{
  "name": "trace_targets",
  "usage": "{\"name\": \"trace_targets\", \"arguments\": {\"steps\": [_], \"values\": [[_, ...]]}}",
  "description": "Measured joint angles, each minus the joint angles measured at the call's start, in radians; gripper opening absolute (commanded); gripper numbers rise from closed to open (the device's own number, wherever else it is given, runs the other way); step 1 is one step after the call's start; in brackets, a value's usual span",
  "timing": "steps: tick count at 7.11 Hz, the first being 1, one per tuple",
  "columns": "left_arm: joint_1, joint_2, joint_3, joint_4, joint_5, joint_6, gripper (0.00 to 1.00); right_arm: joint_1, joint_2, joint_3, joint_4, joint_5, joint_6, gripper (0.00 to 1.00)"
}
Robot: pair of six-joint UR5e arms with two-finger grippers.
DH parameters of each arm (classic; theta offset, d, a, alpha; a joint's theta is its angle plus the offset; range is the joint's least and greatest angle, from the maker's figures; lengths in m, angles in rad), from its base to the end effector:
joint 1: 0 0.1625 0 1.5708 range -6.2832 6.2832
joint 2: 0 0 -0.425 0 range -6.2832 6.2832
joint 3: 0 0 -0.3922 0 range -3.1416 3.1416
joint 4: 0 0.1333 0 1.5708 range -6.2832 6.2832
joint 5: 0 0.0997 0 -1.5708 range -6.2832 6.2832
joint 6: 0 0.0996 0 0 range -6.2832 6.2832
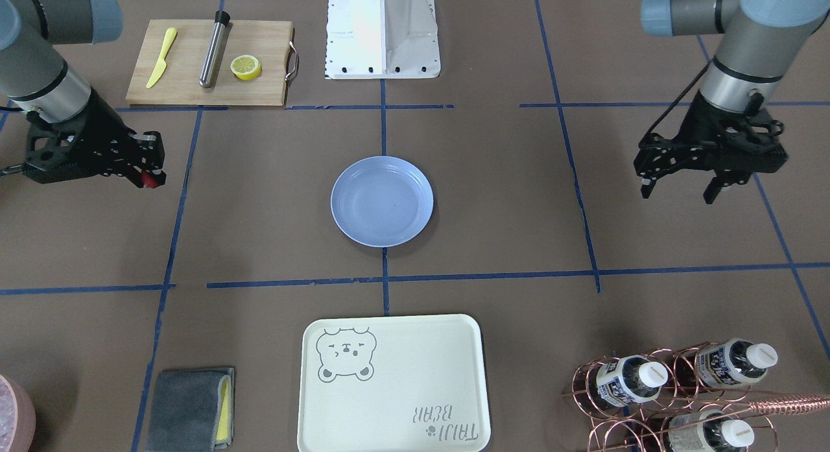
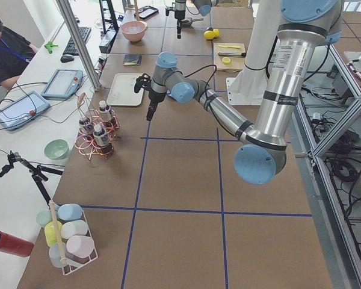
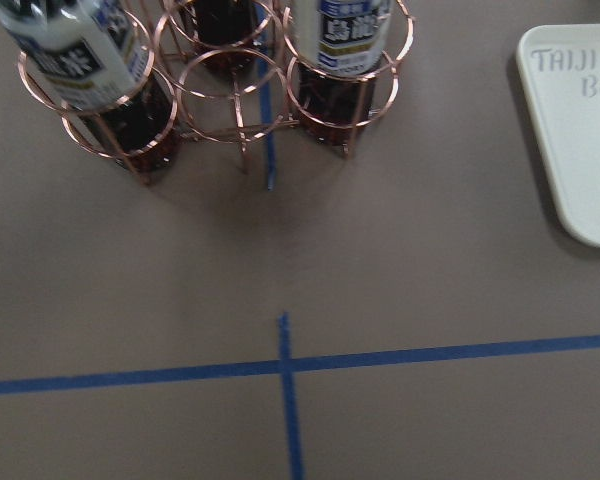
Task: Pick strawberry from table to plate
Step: 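Lift the strawberry with the right gripper and carry it over the plate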
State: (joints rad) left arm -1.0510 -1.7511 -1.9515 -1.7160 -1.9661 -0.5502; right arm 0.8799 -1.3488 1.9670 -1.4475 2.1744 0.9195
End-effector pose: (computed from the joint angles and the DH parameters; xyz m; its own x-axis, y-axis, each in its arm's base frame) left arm 0.1877 -0.5191 0.3772 0.7746 0.2304 -0.5891 0.0318 0.9160 0.4000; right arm -0.2863 -0.4667 0.3429 0.6103 -0.0451 0.7909 -0.0254 0.9967 0.0765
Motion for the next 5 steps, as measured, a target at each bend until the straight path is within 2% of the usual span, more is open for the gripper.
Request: {"name": "trace_targets", "arguments": {"steps": [2,4,5], "values": [[-0.155,0.042,0.097,-0.002,-0.068,0.283,1.0,-0.086,0.244,-0.039,-0.177,-0.036,0.085,0.0],[-0.275,0.048,0.219,-0.011,-0.116,0.496,1.0,-0.206,0.406,-0.137,-0.224,-0.14,0.144,0.0],[-0.3,0.049,0.245,-0.012,-0.123,0.545,1.0,-0.274,0.482,-0.228,-0.227,-0.208,0.161,0.0]]}}
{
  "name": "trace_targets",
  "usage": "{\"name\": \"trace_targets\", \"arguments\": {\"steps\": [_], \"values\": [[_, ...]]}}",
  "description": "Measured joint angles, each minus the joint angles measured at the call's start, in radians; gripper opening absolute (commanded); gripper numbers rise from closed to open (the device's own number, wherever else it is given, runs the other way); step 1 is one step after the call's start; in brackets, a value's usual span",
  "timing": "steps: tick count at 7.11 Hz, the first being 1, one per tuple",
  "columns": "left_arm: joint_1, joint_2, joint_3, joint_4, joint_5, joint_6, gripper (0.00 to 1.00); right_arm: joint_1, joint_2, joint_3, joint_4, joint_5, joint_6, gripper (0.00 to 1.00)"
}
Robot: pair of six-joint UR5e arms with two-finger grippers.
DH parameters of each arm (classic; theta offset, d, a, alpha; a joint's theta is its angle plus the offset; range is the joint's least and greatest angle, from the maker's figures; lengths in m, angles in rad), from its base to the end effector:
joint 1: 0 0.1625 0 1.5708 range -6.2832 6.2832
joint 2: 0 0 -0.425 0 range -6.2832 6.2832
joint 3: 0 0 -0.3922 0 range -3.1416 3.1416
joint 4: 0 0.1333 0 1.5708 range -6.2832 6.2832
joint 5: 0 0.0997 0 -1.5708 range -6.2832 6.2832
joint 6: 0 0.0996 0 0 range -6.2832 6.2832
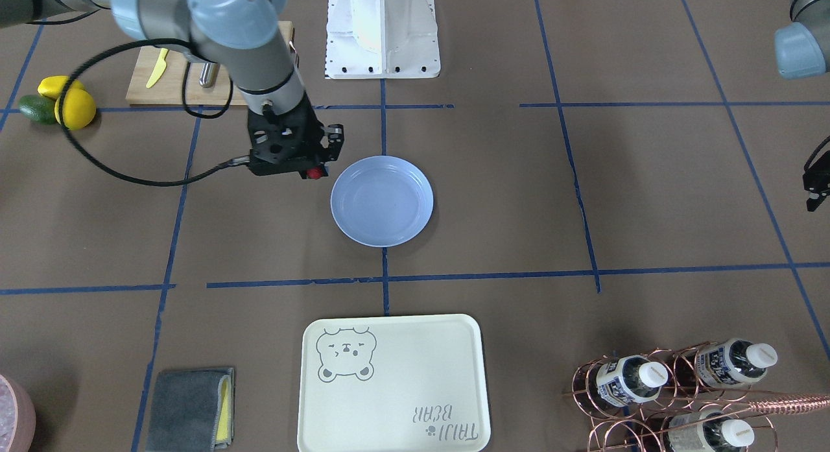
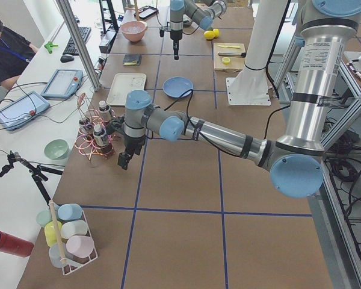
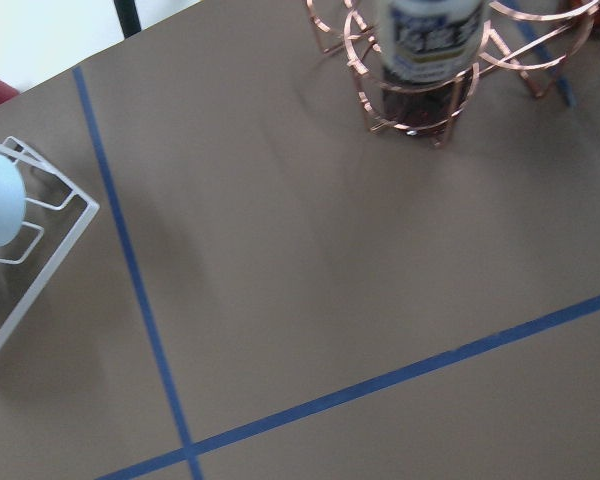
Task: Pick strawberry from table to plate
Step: 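Lift the strawberry with the right gripper and carry it over the plate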
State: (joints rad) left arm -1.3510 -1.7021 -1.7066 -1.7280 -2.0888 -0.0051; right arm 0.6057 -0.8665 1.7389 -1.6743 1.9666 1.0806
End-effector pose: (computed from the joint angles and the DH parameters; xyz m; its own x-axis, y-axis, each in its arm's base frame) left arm 0.0402 -0.5652 0.5181 0.8045 0.3838 -0.4533 -0.1946 0.8914 0.4094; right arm -0.4910 -0.4554 0.1827 0.6648 -0.0680 0.7439 0.0091 0.9965 0.0829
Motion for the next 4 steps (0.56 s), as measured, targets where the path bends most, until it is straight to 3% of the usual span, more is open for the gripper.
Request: {"name": "trace_targets", "arguments": {"steps": [2,4], "values": [[-0.013,0.013,0.016,-0.004,-0.004,0.031,1.0,-0.1,0.106,-0.175,0.019,-0.106,0.02,0.0],[-0.015,0.029,0.017,-0.011,-0.006,0.042,1.0,-0.127,0.171,-0.306,0.089,-0.137,0.023,0.0]]}}
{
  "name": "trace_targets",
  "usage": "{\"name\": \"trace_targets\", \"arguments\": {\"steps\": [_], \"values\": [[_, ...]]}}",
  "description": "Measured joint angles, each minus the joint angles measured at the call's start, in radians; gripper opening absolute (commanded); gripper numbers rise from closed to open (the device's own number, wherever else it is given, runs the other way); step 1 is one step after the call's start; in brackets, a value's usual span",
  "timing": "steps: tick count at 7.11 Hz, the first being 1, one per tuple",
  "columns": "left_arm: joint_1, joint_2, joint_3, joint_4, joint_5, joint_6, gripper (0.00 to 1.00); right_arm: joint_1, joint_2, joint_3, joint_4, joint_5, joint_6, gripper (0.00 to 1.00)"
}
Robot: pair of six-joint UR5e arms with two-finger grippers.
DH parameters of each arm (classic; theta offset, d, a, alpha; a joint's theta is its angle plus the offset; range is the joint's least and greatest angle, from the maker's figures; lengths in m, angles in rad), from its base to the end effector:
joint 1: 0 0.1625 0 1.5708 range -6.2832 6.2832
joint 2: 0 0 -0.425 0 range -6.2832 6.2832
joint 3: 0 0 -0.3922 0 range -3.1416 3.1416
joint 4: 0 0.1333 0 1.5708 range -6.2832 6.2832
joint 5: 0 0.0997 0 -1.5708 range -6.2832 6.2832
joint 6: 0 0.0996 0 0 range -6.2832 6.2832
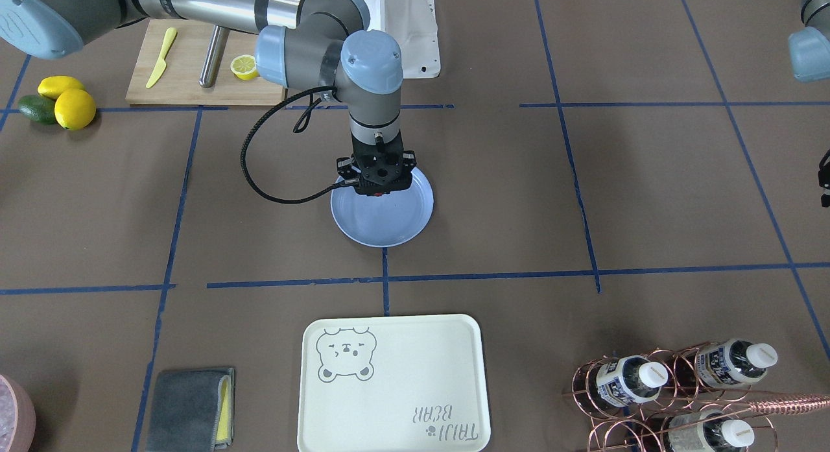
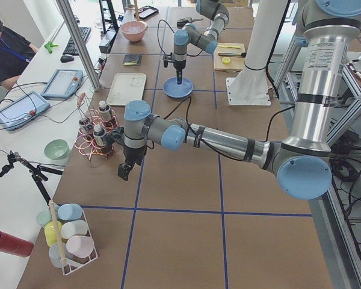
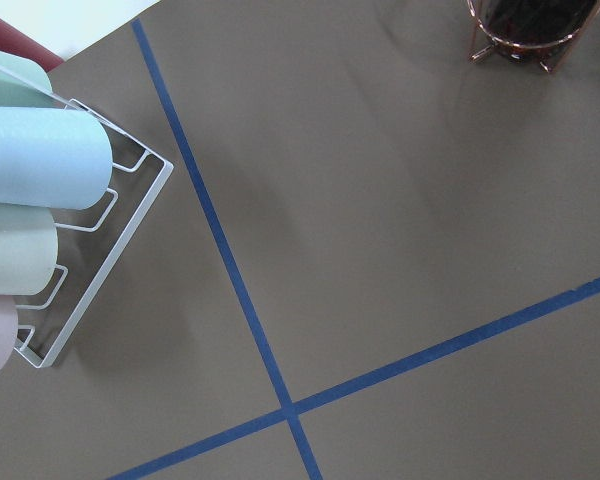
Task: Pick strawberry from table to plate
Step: 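Lower the strawberry onto the blue plate and open the right gripper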
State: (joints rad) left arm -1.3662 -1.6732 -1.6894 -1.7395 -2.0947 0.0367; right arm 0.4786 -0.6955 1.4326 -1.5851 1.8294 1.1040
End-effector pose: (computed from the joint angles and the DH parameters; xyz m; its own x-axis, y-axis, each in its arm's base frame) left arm 0.0302 -0.5566 0.5412 0.8018 0.3950 -0.4485 -0.2175 0.8918 0.3966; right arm -0.6206 -0.4435 0.1775 0.7273 -0.1128 0.6770 0.0361 0.9913 0.1264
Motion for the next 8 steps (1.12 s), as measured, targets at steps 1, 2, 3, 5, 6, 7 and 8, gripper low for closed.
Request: {"name": "trace_targets", "arguments": {"steps": [1,2,3,5,6,7,8], "values": [[0.0,0.002,0.001,-0.001,0.0,0.001,1.0,-0.003,0.022,-0.043,0.024,-0.004,0.0,0.0],[0.0,0.002,0.005,-0.002,0.0,0.001,1.0,-0.003,0.034,-0.063,0.035,-0.005,0.0,0.0],[0.0,0.003,0.011,-0.003,0.0,0.002,1.0,-0.003,0.037,-0.071,0.039,-0.013,-0.002,0.0],[-0.001,0.003,0.019,-0.003,-0.001,0.002,1.0,-0.003,0.036,-0.076,0.042,-0.03,-0.002,0.0],[-0.001,0.002,0.02,-0.003,-0.001,0.002,1.0,-0.004,0.035,-0.077,0.042,-0.032,-0.002,0.16],[-0.001,0.002,0.02,-0.003,-0.001,0.002,1.0,-0.004,0.033,-0.077,0.042,-0.033,-0.001,0.74],[-0.001,0.001,0.02,-0.003,-0.001,0.002,1.0,-0.004,0.029,-0.078,0.043,-0.033,0.0,1.0]]}}
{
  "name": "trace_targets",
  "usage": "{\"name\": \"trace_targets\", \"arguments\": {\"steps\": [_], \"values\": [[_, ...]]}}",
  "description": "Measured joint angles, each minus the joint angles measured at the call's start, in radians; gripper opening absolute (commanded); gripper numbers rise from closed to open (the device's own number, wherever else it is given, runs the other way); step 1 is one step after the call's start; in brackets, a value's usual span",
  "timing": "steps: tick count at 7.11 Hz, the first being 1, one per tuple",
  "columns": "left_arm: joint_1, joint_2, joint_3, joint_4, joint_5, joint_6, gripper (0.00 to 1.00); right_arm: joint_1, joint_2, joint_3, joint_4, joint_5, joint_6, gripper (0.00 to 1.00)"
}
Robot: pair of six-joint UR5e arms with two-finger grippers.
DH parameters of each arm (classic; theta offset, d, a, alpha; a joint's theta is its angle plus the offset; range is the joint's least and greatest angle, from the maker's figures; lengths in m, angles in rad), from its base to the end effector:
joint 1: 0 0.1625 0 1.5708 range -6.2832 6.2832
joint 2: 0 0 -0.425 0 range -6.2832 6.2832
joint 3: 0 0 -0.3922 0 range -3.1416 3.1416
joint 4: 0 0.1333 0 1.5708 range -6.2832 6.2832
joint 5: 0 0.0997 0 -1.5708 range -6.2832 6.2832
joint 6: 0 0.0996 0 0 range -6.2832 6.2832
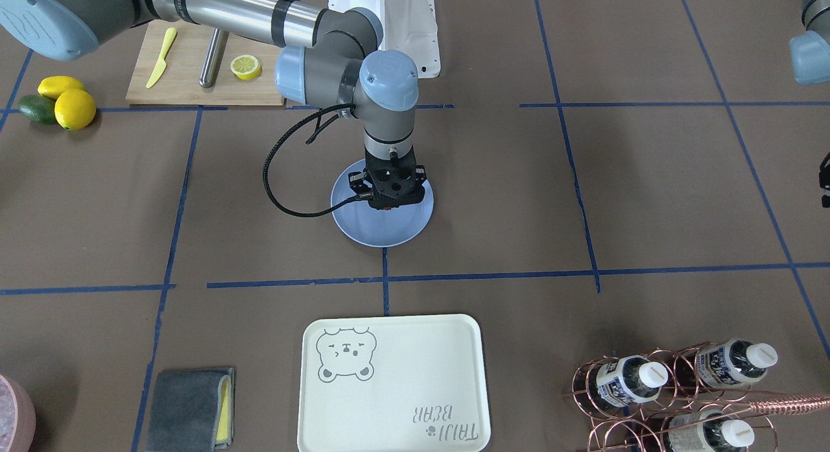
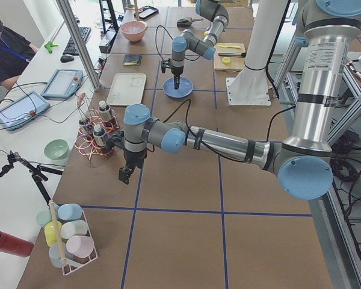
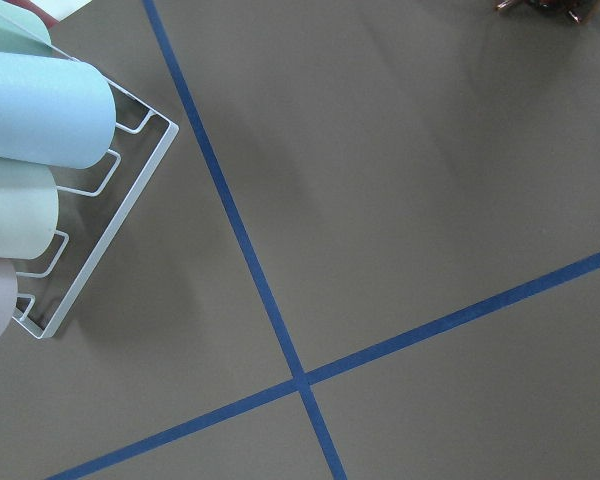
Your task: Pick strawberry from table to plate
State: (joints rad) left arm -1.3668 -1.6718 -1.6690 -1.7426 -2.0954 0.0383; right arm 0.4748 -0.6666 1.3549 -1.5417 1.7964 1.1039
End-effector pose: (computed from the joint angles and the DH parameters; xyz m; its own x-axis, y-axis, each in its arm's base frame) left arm 0.0300 -0.5569 0.5519 0.8030 0.3879 -0.4526 -0.2197 0.8984 0.3802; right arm -0.6393 -0.4534 0.1838 0.7401 -0.1128 0.6629 0.0206 0.9892 0.1454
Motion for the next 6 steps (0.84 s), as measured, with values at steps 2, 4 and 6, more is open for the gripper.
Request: {"name": "trace_targets", "arguments": {"steps": [2,4,6], "values": [[-0.001,-0.001,0.0,0.0,0.001,-0.001,1.0,-0.001,-0.001,0.004,-0.001,0.001,0.0,1.0],[-0.001,-0.001,0.0,-0.001,0.0,0.0,1.0,0.03,-0.001,0.063,-0.051,0.027,-0.004,1.0],[-0.014,0.0,0.004,-0.001,0.0,0.0,1.0,0.126,-0.054,0.29,-0.267,0.058,-0.077,1.0]]}}
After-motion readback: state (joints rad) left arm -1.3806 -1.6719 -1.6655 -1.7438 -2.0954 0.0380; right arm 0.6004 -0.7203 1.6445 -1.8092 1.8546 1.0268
